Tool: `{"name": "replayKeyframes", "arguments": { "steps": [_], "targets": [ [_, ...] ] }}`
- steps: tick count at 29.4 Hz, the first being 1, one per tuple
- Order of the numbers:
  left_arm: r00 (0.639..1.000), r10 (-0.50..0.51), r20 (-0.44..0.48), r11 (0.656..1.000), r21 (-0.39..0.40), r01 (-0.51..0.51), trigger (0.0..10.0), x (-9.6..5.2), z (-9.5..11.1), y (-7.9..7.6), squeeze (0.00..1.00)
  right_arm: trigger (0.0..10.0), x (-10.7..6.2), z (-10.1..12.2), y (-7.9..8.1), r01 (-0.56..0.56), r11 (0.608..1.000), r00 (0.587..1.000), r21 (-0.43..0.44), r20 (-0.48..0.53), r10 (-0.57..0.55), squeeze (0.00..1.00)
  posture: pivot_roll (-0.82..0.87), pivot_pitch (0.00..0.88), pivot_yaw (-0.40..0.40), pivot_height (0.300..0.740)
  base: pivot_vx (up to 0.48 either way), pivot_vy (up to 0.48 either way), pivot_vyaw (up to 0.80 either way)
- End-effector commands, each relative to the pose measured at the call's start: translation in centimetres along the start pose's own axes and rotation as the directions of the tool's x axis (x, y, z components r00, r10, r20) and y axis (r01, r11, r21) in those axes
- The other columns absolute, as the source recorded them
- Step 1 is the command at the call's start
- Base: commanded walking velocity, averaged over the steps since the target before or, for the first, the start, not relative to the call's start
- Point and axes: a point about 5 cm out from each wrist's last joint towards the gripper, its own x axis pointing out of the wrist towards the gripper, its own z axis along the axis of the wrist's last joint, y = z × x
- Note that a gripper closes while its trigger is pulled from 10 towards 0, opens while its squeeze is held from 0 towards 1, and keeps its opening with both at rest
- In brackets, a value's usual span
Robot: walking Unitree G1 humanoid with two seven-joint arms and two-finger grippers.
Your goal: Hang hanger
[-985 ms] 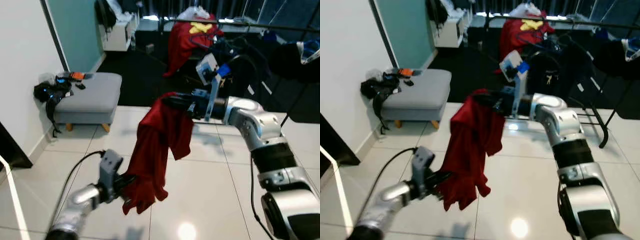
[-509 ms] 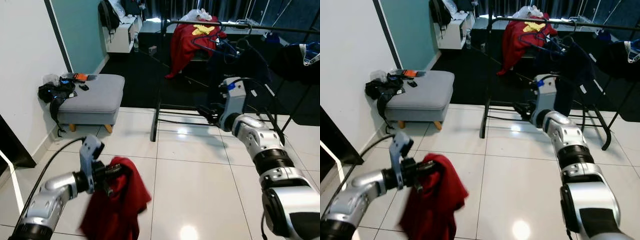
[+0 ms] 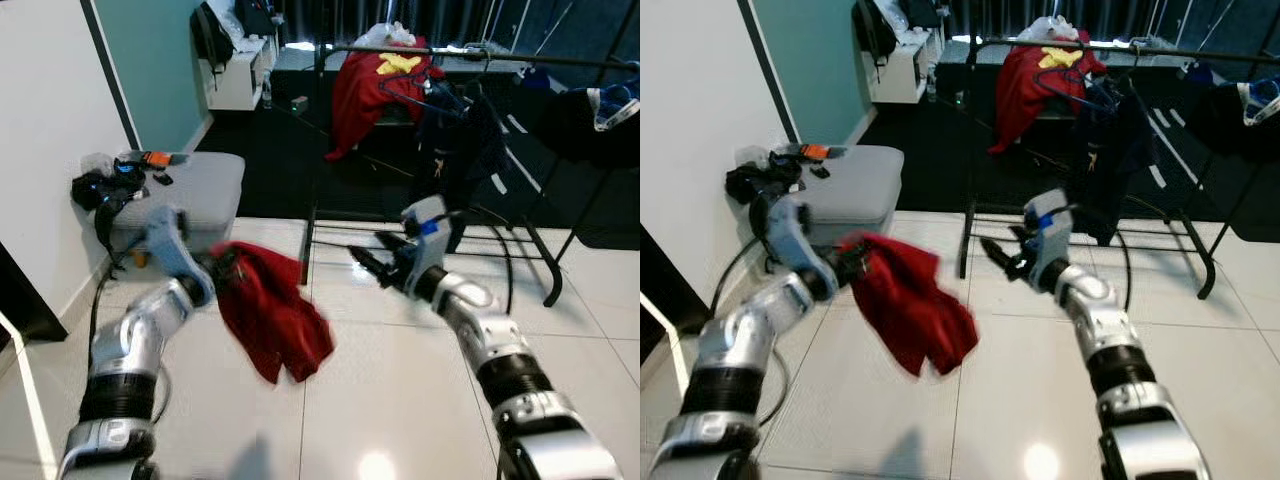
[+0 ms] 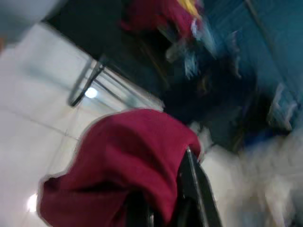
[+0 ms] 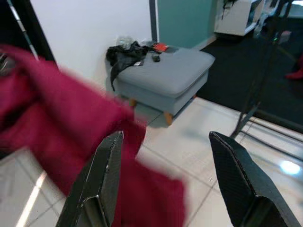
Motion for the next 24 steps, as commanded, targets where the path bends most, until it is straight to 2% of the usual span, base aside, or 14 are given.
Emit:
{"name": "replayKeyframes", "arguments": {
  "steps": [1,5,6,7,9,10,12,15,16,17,18,19,22,24],
  "targets": [
    [0.987,0.163,-0.012,0.974,-0.157,-0.163,0.0,0.0,-0.3,2.2,0.00,10.0,0.2,0.2,0.5,-0.005,1.000,1.000,-0.031,0.014,0.005,0.00,0.10,0.045,0.018,0.740,0.000,0.000,0.00],
    [0.983,0.183,-0.020,0.972,-0.143,-0.184,0.0,0.0,-0.3,2.6,0.00,10.0,0.4,0.1,0.7,-0.007,0.999,1.000,-0.040,0.011,0.007,0.00,0.10,0.046,0.022,0.740,0.000,0.000,0.00],
    [0.988,0.152,-0.025,0.985,-0.081,-0.153,0.0,-0.1,-0.4,2.2,0.00,10.0,0.6,0.1,1.0,-0.019,0.998,1.000,-0.057,0.013,0.020,0.00,0.10,0.048,0.023,0.740,0.000,0.000,0.00],
    [0.988,0.152,-0.025,0.985,-0.081,-0.153,0.0,-0.1,-0.4,2.2,0.00,10.0,0.6,0.1,1.0,-0.019,0.998,1.000,-0.057,0.013,0.020,0.00,0.10,0.048,0.023,0.740,0.000,0.000,0.00],
    [0.999,0.026,-0.038,1.000,0.009,-0.026,0.0,-0.3,-0.7,0.1,0.00,10.0,0.7,0.3,2.0,-0.072,0.992,0.995,-0.107,0.055,0.079,0.00,0.10,0.049,0.017,0.740,0.000,0.000,0.00],
    [0.999,0.026,-0.038,1.000,0.009,-0.026,0.0,-0.3,-0.7,0.1,0.00,10.0,0.7,0.3,2.0,-0.072,0.992,0.995,-0.107,0.055,0.079,0.00,0.10,0.049,0.017,0.740,0.000,0.000,0.00],
    [0.996,-0.065,-0.066,0.992,0.104,0.072,0.0,-0.5,-0.7,-2.1,0.00,10.0,0.6,-0.1,3.5,-0.142,0.968,0.984,-0.205,0.079,0.161,0.00,0.10,0.049,0.017,0.740,0.000,0.000,0.00],
    [0.996,-0.065,-0.066,0.992,0.104,0.072,0.0,-0.5,-0.7,-2.1,0.00,10.0,0.6,-0.1,3.5,-0.142,0.968,0.984,-0.205,0.079,0.161,0.00,0.10,0.049,0.017,0.740,0.000,0.000,0.00],
    [0.991,-0.110,-0.079,0.981,0.152,0.121,0.0,-0.6,-0.7,-3.1,0.00,10.0,0.4,-0.7,4.3,-0.199,0.953,0.974,-0.230,0.062,0.218,0.24,0.10,0.049,0.017,0.740,0.000,0.000,0.00],
    [0.991,-0.110,-0.079,0.981,0.152,0.121,0.0,-0.6,-0.7,-3.1,0.00,10.0,0.4,-0.7,4.3,-0.199,0.953,0.974,-0.230,0.062,0.218,0.24,0.10,0.049,0.017,0.740,0.000,0.000,0.00],
    [0.981,-0.169,-0.095,0.964,0.191,0.185,0.0,-0.8,-0.5,-4.3,0.00,10.0,0.2,-1.7,5.5,-0.300,0.925,0.950,-0.233,0.012,0.311,1.00,0.10,0.046,0.017,0.740,0.000,0.000,0.00],
    [0.981,-0.169,-0.095,0.964,0.191,0.185,0.0,-0.8,-0.5,-4.3,0.00,10.0,0.2,-1.7,5.5,-0.300,0.925,0.950,-0.233,0.012,0.311,1.00,0.10,0.046,0.017,0.740,0.000,0.000,0.00],
    [0.968,-0.225,-0.110,0.950,0.196,0.243,0.0,-0.9,0.0,-6.4,0.00,10.0,-0.1,-3.0,6.9,-0.416,0.885,0.908,-0.209,-0.047,0.416,1.00,0.10,0.041,0.017,0.740,0.000,0.000,0.00],
    [0.964,-0.242,-0.109,0.949,0.181,0.259,0.0,-1.0,0.4,-7.4,0.00,10.0,-0.1,-3.4,7.1,-0.425,0.884,0.905,-0.197,-0.059,0.422,1.00,0.10,0.038,0.018,0.740,0.000,0.000,0.00]
  ]
}}
